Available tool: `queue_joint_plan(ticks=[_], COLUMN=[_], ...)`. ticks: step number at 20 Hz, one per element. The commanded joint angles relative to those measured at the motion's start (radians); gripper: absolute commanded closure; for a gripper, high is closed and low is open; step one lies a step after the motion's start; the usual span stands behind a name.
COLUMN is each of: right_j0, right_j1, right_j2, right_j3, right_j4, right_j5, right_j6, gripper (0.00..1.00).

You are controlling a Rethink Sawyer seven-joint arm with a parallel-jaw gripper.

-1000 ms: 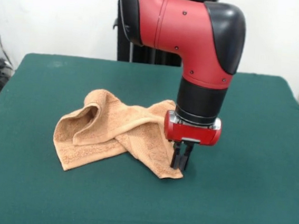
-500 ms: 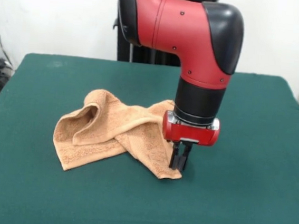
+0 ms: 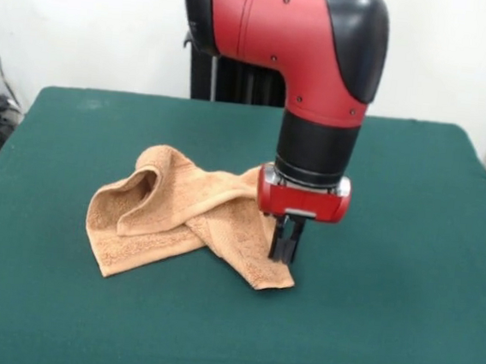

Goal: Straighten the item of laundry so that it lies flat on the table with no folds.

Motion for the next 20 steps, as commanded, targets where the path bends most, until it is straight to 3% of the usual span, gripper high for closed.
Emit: queue_joint_plan(ticks=[1, 10, 19, 20], right_j0=[-0.012, -0.015, -0.001, 0.004], right_j1=[-0.069, -0.089, -0.077, -0.076], right_j2=[0.124, 0.128, 0.112, 0.105], right_j3=[0.141, 0.149, 0.144, 0.143], right_j4=[-0.02, -0.009, -0.019, -0.018], right_j5=[0.075, 0.108, 0.053, 0.052], right_j6=[0.125, 0.122, 0.134, 0.138], gripper=[1.0, 1.0, 1.0, 0.0])
